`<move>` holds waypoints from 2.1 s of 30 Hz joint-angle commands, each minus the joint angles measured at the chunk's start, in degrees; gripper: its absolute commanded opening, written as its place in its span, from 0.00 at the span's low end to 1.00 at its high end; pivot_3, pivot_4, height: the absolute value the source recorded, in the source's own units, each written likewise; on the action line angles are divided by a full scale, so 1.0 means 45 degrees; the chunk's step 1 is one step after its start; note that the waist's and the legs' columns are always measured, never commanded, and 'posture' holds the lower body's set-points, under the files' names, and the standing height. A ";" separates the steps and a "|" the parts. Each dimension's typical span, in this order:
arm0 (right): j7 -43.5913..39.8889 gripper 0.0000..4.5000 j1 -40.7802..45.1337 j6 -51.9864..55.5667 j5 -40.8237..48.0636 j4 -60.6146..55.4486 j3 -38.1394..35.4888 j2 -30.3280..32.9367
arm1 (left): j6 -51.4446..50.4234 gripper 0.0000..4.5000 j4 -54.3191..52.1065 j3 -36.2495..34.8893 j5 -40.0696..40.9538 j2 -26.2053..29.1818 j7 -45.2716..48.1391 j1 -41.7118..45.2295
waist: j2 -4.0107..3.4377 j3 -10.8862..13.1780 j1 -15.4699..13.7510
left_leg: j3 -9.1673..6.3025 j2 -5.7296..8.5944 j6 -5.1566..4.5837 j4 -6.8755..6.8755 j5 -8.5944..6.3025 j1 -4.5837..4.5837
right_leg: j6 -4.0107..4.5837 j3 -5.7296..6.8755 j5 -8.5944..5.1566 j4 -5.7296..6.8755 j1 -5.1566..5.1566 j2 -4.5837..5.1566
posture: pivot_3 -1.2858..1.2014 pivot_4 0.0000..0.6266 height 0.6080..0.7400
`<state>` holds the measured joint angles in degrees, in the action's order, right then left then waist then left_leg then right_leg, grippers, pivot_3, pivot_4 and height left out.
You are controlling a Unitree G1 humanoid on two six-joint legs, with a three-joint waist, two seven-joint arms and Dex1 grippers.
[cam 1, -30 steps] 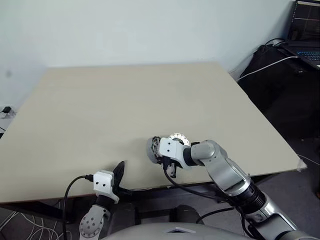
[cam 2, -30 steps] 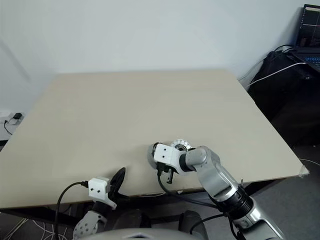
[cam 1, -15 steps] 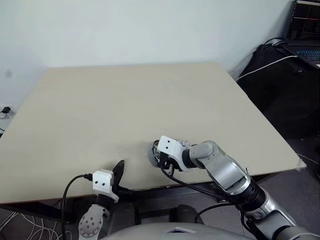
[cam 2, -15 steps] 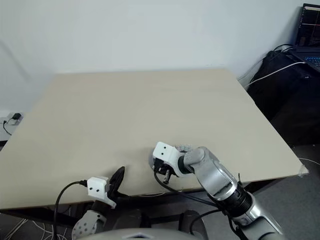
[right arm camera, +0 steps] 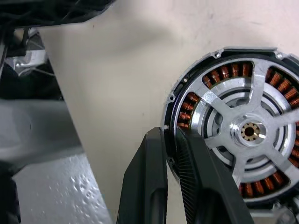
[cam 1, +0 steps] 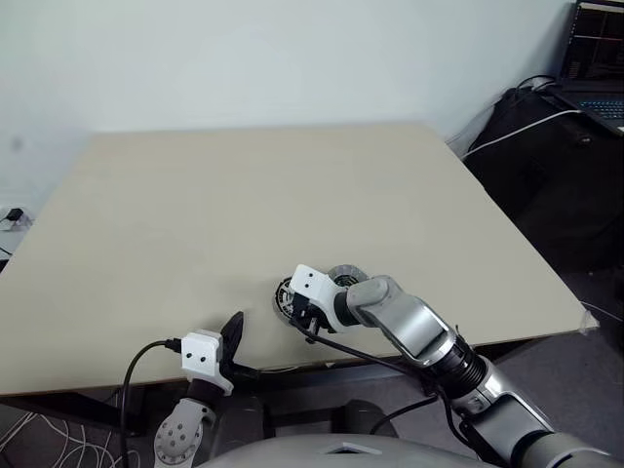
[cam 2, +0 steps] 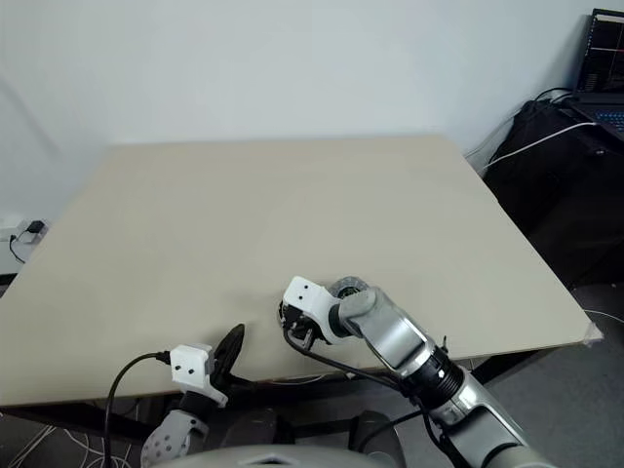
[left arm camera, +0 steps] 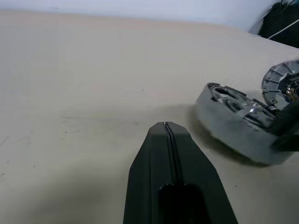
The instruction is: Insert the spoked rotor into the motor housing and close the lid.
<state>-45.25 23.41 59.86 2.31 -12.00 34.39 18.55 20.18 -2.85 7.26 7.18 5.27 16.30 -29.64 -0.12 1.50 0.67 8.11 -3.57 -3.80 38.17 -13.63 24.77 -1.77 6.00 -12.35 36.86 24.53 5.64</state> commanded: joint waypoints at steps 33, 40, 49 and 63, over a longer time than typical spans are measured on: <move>0.6821 0.01 -0.1394 -0.5455 -0.1290 -0.1389 -0.4597 -0.1161 | -0.0659 0.00 -0.1486 0.0107 -0.0562 0.0637 0.0115 0.0092 | -0.0046 0.0011 0.0010 | 0.0003 0.0009 0.0012 -0.0059 -0.0005 0.0015 | 0.0000 0.0155 0.0003 -0.0033 0.0018 0.0099 | 0.52 0.00 1.00; 0.8164 0.01 -0.4135 -0.6394 -0.3044 -0.0879 -0.5277 0.0547 | -0.0701 0.00 -0.1326 0.0319 -0.0586 0.1191 0.0709 0.0320 | -0.0046 0.0017 0.0063 | 0.0008 0.0007 0.0012 -0.0054 -0.0005 0.0001 | -0.0003 0.0150 0.0001 -0.0026 0.0011 0.0098 | 0.52 0.00 1.00; 0.7467 0.01 -0.6684 -0.6729 -0.2780 -0.1583 -0.5157 0.0423 | -0.0417 0.00 -0.0543 0.0399 -0.0509 0.1392 0.1159 0.0605 | -0.0077 0.0038 0.0164 | 0.0000 -0.0001 0.0011 -0.0053 -0.0005 -0.0016 | -0.0003 0.0145 0.0001 -0.0019 0.0000 0.0108 | 0.52 0.00 1.00; 0.3466 0.01 -0.6681 -0.5344 0.1908 -0.3602 -0.5795 0.0309 | -0.0622 0.00 -0.0618 0.0448 -0.0468 0.1349 0.1190 0.0585 | -0.0060 0.0046 0.0100 | -0.0013 -0.0001 0.0010 -0.0049 -0.0006 -0.0014 | -0.0003 0.0146 0.0001 -0.0031 -0.0004 0.0117 | 0.52 0.00 1.00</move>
<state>-28.43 -7.90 35.59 8.70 -25.81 9.49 19.66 16.80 -4.43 9.45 4.69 11.37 21.49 -27.14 -0.40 1.71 1.12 8.05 -3.57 -3.75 37.95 -13.66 24.71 -1.79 6.66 -12.34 36.73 24.51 6.16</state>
